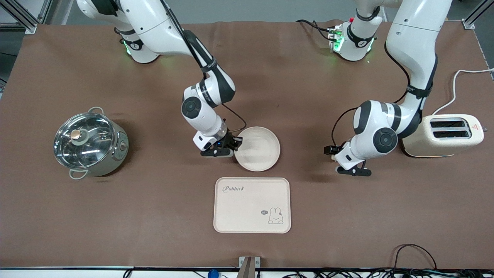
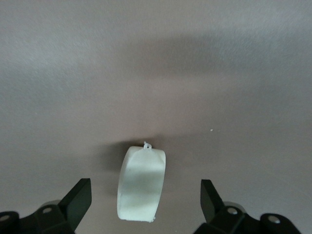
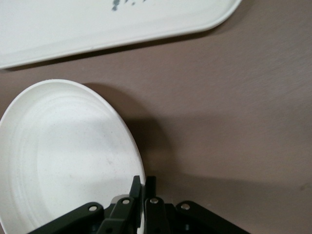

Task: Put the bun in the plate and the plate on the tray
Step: 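Close the left gripper on the small white bun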

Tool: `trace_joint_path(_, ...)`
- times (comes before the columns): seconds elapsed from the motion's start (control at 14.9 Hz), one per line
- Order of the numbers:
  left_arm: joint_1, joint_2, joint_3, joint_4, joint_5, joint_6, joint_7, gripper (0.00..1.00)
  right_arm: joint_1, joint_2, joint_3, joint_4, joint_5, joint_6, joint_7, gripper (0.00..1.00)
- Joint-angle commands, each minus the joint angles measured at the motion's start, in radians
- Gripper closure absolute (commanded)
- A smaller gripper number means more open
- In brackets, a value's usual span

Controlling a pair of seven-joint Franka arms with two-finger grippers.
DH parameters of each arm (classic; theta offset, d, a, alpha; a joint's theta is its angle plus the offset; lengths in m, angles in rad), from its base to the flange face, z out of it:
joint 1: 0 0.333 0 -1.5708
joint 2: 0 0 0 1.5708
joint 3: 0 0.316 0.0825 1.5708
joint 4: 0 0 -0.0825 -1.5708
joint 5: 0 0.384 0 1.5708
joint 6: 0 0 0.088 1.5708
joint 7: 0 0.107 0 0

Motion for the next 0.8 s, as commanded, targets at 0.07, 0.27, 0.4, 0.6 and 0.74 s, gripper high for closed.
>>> trace_joint_path(0.07,0.011,-0.035,-0.006,-0.079,-0.007,0.072,0.023,0.25,0.034,0.056,-0.01,0.066,0.024,0.01,0.056,1.0)
trace_joint_path(0.27,0.014,-0.034,-0.008,-0.08,-0.007,0.073,0.037,0.61,0.039,0.076,-0.01,0.092,0.023,0.012,0.066,1.0)
trace_joint_path(0.4,0.014,-0.034,-0.008,-0.079,-0.007,0.073,0.037,0.76,0.039,0.076,-0.01,0.092,0.023,0.012,0.066,1.0)
trace_joint_path(0.6,0.006,-0.04,-0.008,-0.07,-0.007,0.072,0.037,0.87,0.034,0.076,-0.01,0.092,0.018,0.01,0.063,1.0)
trace_joint_path(0.74,0.005,-0.049,-0.008,-0.064,-0.007,0.064,0.037,0.9,0.032,0.074,-0.01,0.092,0.017,0.01,0.061,1.0)
